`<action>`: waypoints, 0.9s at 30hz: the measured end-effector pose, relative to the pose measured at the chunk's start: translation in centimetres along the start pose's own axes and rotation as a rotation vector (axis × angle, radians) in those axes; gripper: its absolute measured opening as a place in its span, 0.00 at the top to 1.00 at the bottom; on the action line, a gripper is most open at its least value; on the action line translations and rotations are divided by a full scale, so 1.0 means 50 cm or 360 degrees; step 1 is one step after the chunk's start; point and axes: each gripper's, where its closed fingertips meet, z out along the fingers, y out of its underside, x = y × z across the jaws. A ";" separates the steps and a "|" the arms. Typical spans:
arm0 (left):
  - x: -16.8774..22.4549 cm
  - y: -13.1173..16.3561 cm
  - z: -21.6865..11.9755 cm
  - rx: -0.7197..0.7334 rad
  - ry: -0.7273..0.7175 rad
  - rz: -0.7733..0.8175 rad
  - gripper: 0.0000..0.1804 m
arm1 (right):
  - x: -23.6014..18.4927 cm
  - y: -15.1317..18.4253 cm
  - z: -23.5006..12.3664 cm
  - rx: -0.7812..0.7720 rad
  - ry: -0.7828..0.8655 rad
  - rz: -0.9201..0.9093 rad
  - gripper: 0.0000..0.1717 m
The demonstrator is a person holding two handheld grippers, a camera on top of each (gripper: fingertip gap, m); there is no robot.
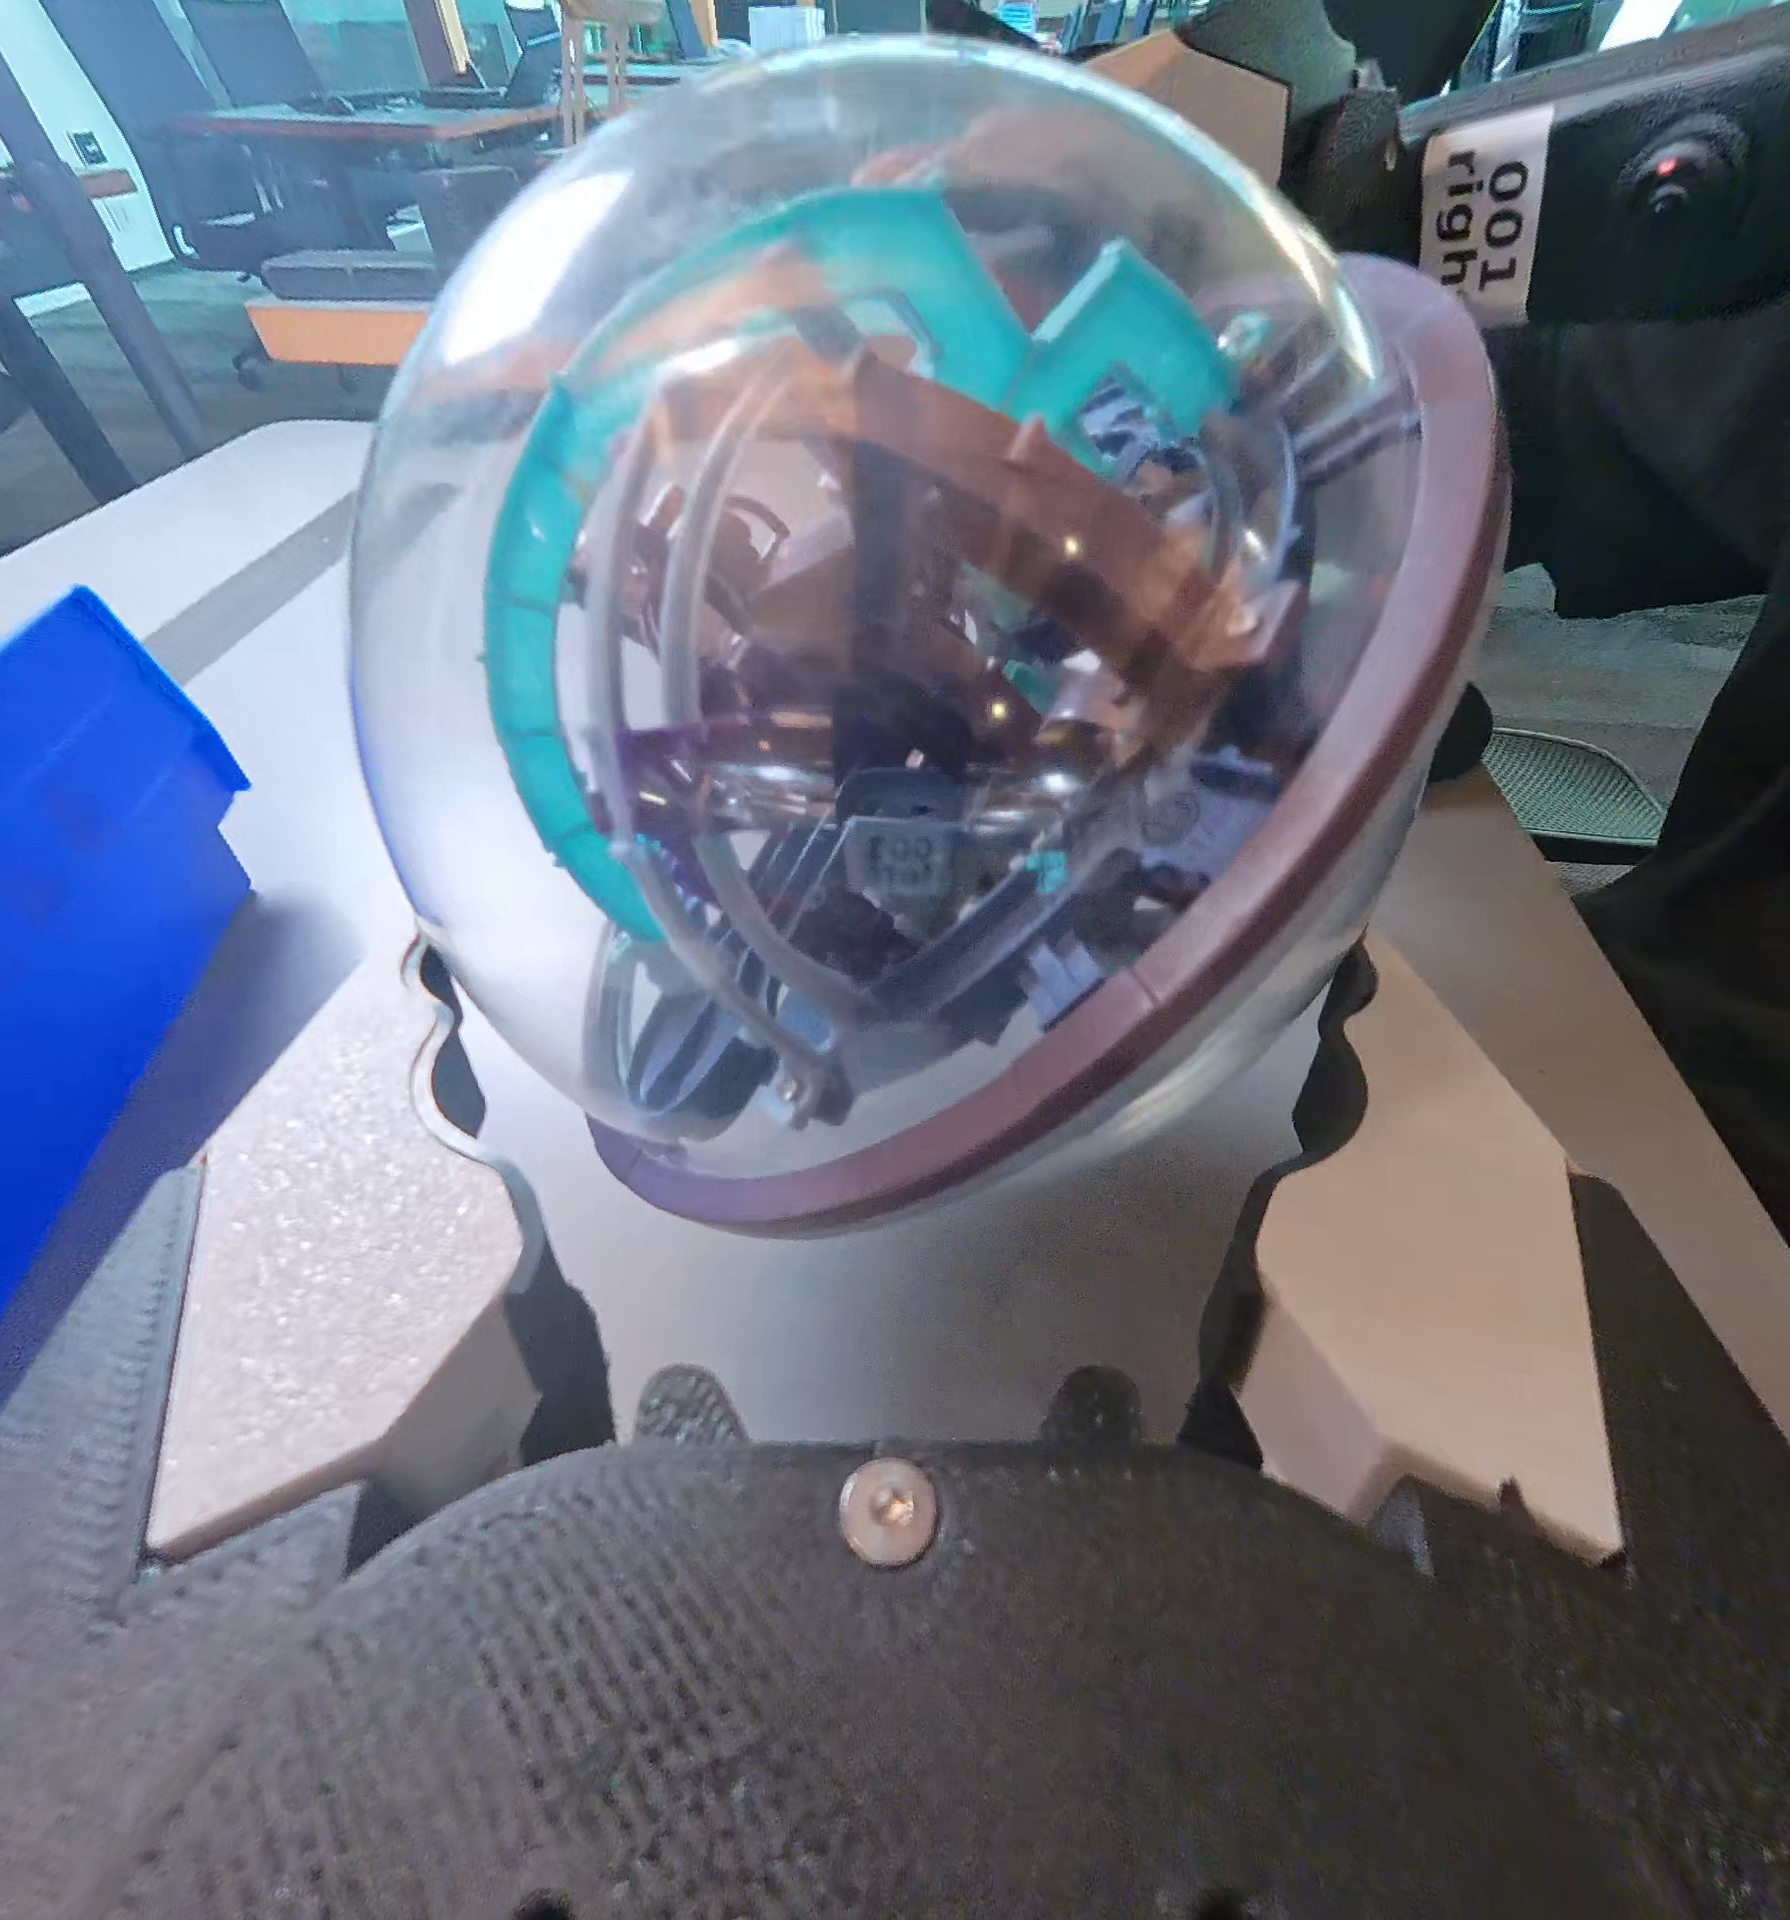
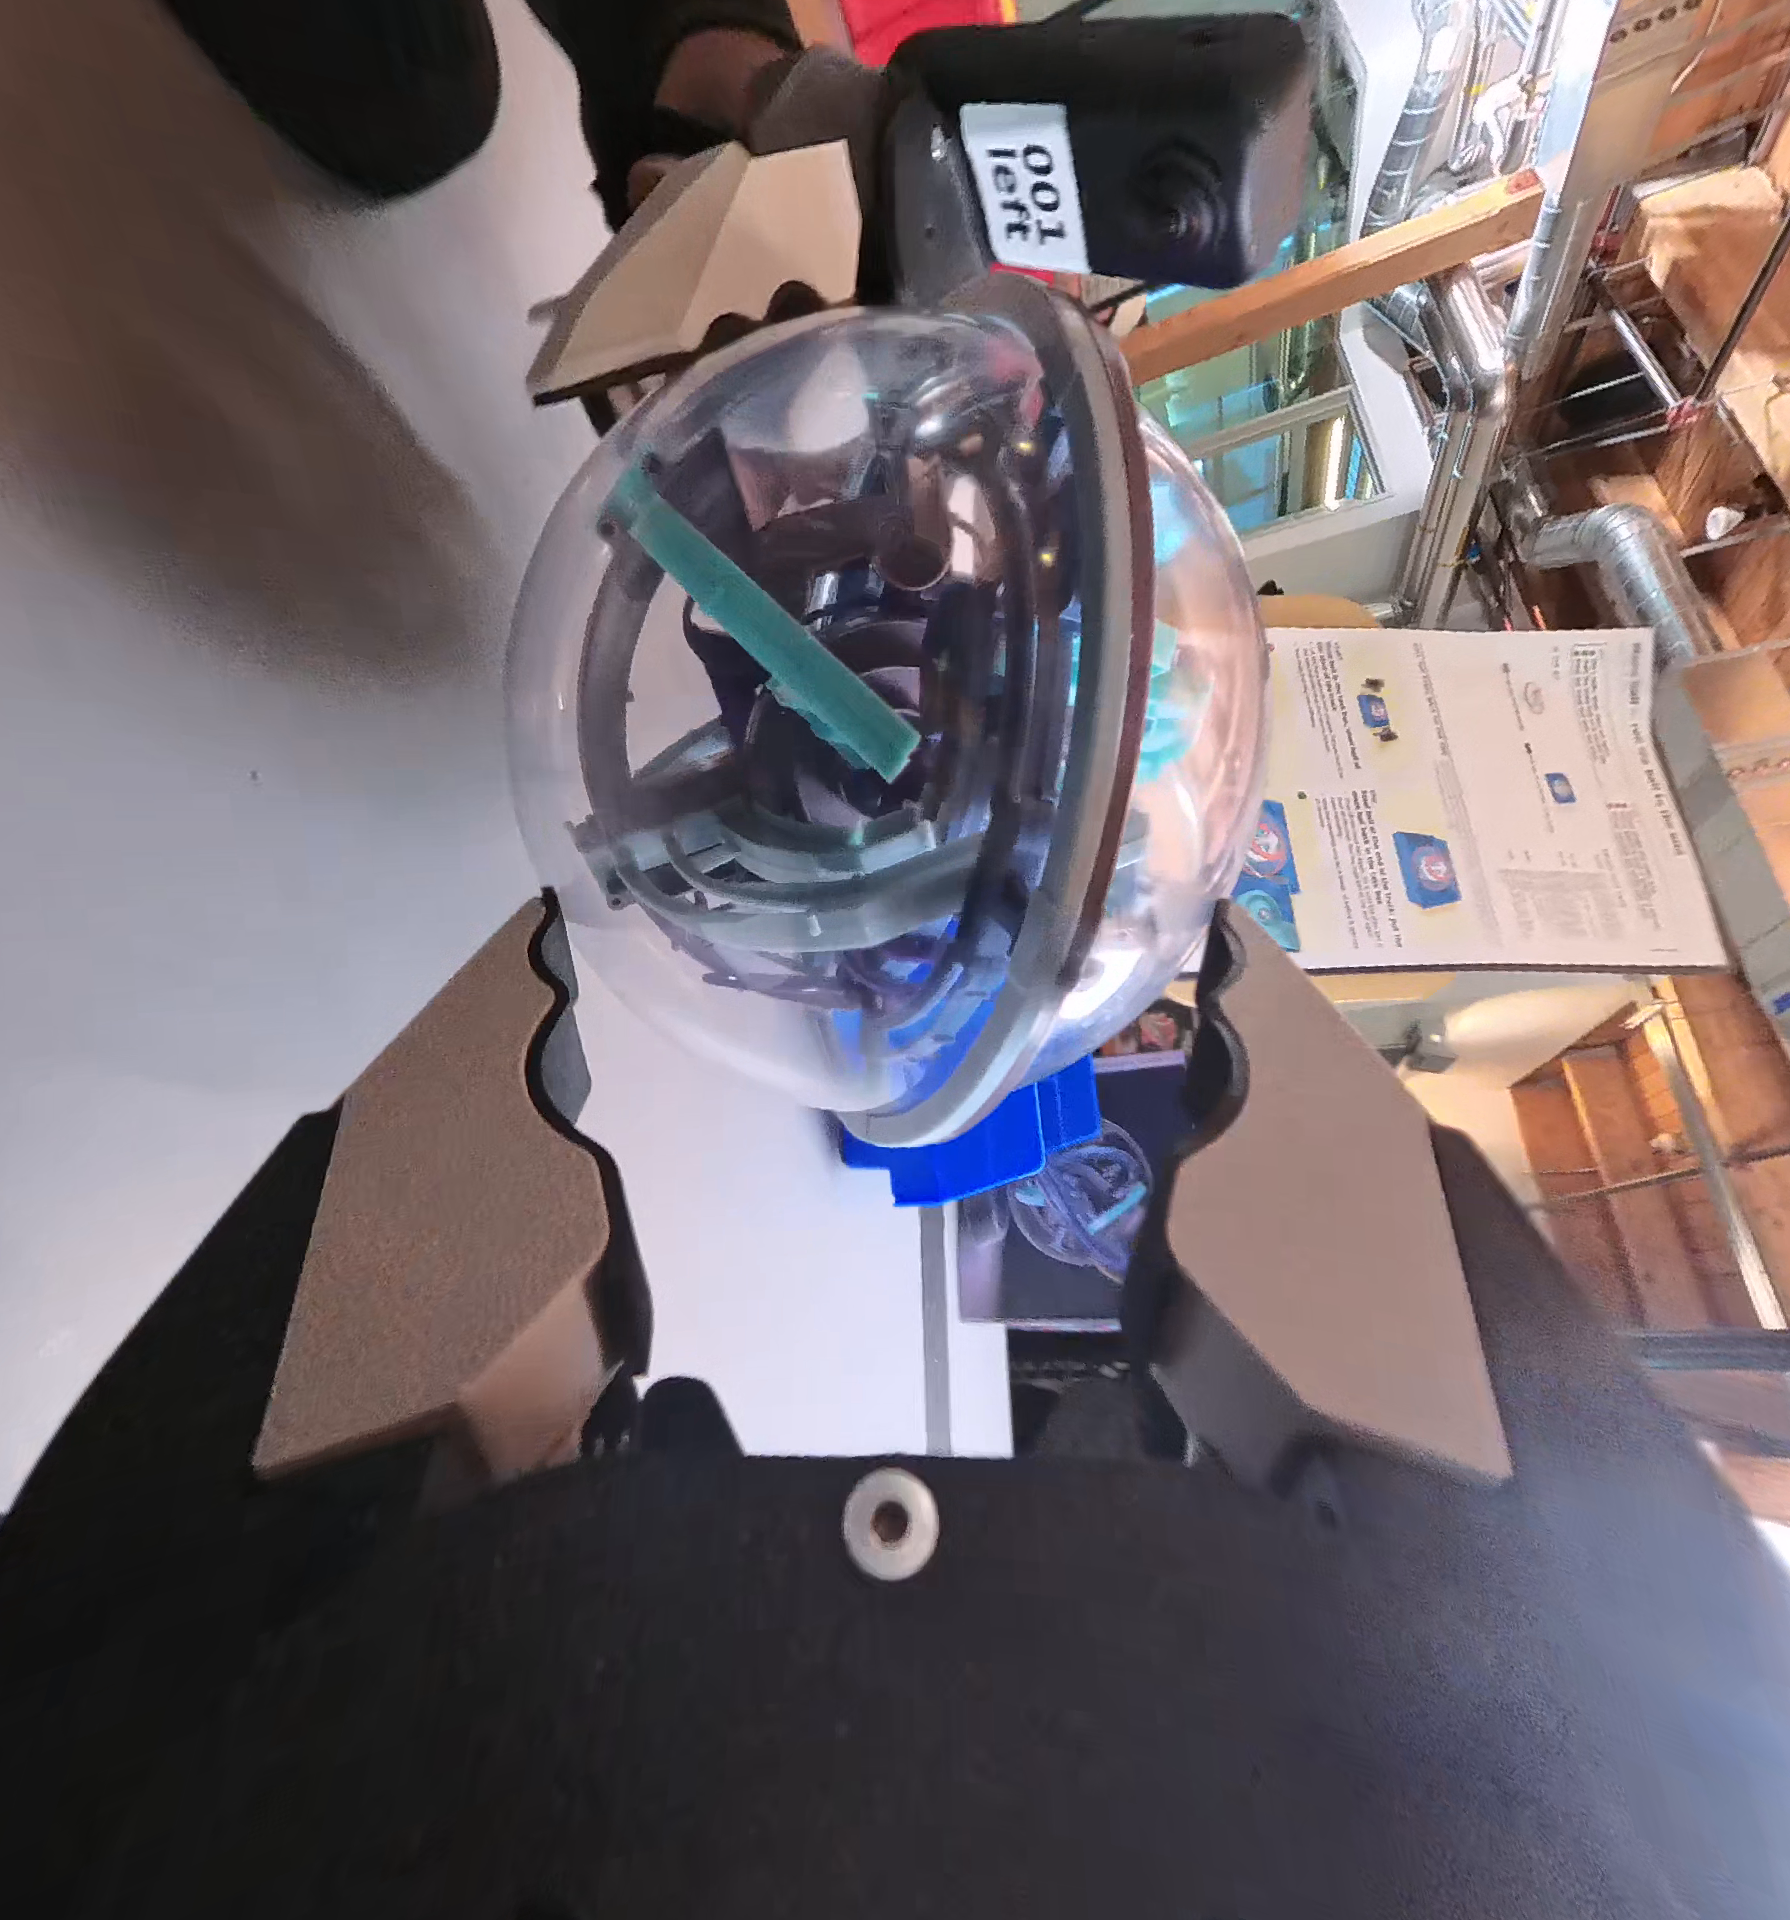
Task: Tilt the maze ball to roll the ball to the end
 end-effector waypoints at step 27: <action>-0.015 0.014 -0.038 -0.0032 -0.0147 0.0063 0.17 | -0.056 0.022 0.017 -0.0134 0.0115 -0.0374 0.46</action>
